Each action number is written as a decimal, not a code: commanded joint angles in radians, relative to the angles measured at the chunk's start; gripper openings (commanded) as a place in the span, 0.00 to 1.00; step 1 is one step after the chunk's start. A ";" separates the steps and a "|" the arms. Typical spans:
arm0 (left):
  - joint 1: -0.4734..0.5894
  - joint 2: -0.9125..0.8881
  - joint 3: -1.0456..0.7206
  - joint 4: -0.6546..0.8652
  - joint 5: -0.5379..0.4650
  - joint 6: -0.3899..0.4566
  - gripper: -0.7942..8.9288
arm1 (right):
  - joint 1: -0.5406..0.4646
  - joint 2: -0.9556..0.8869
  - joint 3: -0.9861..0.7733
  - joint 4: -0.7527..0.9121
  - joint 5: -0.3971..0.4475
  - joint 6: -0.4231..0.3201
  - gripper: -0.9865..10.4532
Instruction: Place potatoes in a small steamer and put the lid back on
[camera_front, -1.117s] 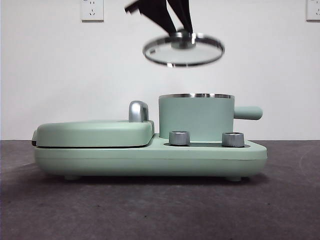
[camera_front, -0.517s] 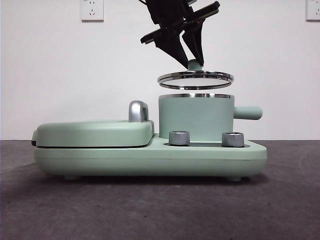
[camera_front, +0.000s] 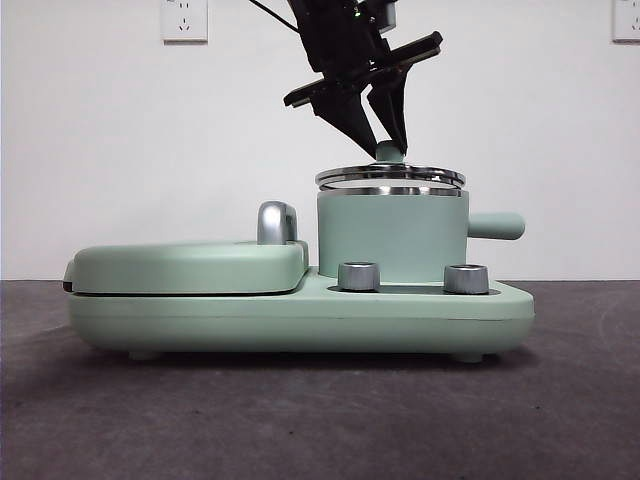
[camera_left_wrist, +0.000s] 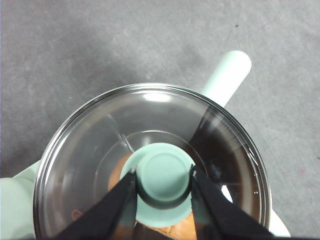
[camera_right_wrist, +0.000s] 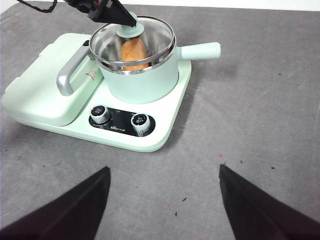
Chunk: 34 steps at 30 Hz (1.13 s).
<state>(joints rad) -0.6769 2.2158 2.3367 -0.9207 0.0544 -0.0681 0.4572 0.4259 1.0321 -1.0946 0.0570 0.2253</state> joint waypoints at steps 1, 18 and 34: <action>-0.009 0.014 0.038 0.023 0.000 -0.004 0.11 | 0.004 0.003 0.007 0.009 0.004 0.006 0.39; -0.011 0.040 0.038 0.024 -0.002 -0.003 0.11 | 0.004 0.003 0.007 0.009 0.004 0.006 0.39; -0.018 0.041 0.038 -0.037 -0.065 0.038 0.11 | 0.004 0.003 0.007 0.009 0.004 0.006 0.39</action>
<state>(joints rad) -0.6899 2.2288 2.3425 -0.9413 0.0090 -0.0490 0.4572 0.4259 1.0321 -1.0946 0.0566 0.2253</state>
